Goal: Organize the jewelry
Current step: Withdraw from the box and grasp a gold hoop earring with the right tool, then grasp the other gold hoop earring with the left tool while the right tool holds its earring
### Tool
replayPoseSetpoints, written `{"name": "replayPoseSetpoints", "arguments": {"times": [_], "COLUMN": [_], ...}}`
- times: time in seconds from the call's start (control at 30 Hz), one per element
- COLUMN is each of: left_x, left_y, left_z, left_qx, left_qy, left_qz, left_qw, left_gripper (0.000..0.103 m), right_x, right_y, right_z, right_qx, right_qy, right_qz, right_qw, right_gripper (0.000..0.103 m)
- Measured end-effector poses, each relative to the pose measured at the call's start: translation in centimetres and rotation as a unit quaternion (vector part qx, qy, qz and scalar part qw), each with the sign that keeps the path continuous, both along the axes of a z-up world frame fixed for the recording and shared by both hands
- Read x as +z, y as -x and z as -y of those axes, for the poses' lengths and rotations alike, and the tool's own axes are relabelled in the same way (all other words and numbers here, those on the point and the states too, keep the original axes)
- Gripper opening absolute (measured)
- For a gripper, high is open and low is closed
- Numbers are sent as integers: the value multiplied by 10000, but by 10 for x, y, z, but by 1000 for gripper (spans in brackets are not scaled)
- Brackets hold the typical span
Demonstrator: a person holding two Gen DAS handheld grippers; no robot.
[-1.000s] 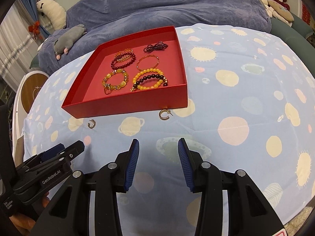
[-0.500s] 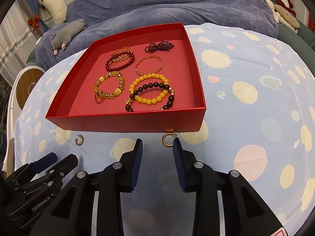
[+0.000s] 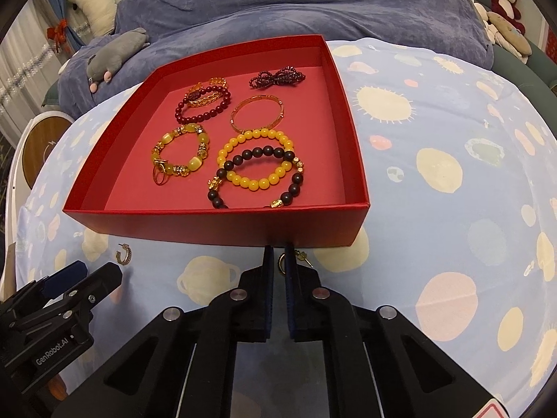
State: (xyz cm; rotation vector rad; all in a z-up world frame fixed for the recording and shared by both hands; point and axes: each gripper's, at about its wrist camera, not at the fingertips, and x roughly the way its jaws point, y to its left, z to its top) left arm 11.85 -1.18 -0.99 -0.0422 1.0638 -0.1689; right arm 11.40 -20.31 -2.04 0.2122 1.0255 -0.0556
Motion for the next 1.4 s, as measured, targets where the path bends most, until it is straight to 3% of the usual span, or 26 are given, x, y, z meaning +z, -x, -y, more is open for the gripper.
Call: {"name": "replayPoseSetpoints", "arguments": {"times": [0.5,0.6,0.77,1.07,1.23,1.4], "left_x": [-7,-7,-8,-5,-5,-6], "left_y": [-9,-10,-10,-5,-6,-9], "left_z": [13,14,15,14,10,6], "left_qx": [-136,-184,-289,-305,-250,-208], "left_qy": [-28,-33,40,156,205,311], "left_qz": [90,118,103,97,64,1], "left_qw": [9999,9998,9995,9994,9995,9993], "left_gripper": [48,40,16,16,16,16], "right_x": [3,1,1,7,5,3], "right_y": [15,18,22,26,17,7], "right_z": [5,5,5,10,6,1], "right_qx": [-91,-89,-79,-75,-34,44], "right_qy": [-188,-215,-257,-357,-217,-14], "right_qz": [11,-11,-9,34,-7,22], "right_qw": [9998,9997,9996,9993,9998,10000], "right_gripper": [1,1,1,2,20,24]}}
